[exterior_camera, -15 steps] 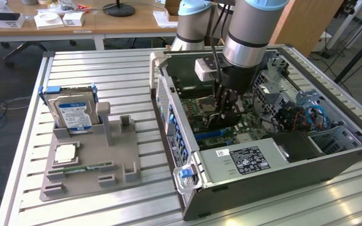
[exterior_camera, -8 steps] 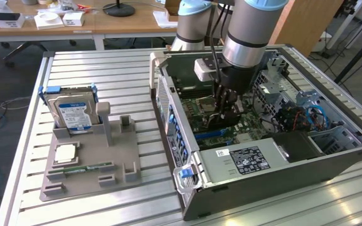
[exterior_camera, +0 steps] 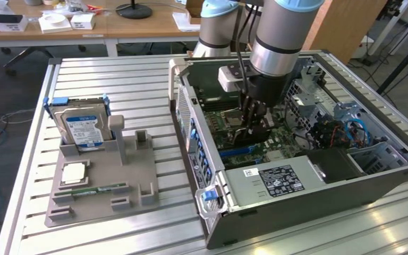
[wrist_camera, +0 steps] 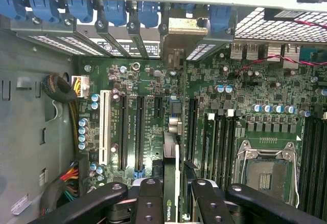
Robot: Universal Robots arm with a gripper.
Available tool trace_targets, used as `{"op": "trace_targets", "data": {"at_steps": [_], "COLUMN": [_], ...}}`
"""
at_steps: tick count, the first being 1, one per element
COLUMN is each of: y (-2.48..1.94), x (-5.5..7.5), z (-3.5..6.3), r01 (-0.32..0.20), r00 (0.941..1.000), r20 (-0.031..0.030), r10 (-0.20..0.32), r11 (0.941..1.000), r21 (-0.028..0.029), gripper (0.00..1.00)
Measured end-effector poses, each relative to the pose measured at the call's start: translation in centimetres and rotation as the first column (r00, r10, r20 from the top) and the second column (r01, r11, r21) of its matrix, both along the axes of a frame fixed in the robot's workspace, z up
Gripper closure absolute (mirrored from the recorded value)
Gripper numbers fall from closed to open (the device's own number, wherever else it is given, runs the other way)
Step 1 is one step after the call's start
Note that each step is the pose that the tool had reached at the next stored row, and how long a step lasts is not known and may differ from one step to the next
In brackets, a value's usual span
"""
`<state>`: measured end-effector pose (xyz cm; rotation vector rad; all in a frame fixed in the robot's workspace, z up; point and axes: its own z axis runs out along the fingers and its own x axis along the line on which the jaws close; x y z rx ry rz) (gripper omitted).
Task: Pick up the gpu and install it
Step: 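Insert the gpu into the slot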
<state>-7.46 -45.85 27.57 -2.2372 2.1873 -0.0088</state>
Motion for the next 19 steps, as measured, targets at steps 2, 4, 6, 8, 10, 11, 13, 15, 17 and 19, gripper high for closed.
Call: {"op": "trace_targets", "data": {"at_steps": [2,4,6,8,10,11,13,15,17,19], "y": [0.0,0.0,0.0,0.0,0.01,0.01,0.0,0.0,0.02,0.03], "x": [-0.01,-0.05,-0.06,-0.06,-0.06,-0.06,-0.07,-0.07,-0.12,-0.13], "z": [-0.01,-0.09,-0.13,-0.14,-0.18,-0.24,-0.24,-0.24,-0.27,-0.27], "r01": [0.0,0.0,0.0,0.0,0.0,0.0,0.0,0.0,0.0,0.0], "r00": [1.0,1.0,1.0,1.0,1.0,1.0,1.0,1.0,1.0,1.0], "r20": [0.0,0.0,-0.0001,-0.0001,0.0001,0.0003,0.0,0.0,0.0,0.0], "r10": [0.0,0.0,0.0,0.0,0.0,0.0,0.0,0.0,0.0,0.0], "r11": [1.0,1.0,1.0,1.0,1.0,1.0,1.0,1.0,1.0,1.0], "r21": [0.0,0.0001,-0.0002,-0.0001,0.0002,0.0005,-0.0001,-0.0002,0.0,0.0], "gripper": [0.74,0.74,0.74,0.74,0.74,0.74,0.74,0.74,0.74,0.74]}}
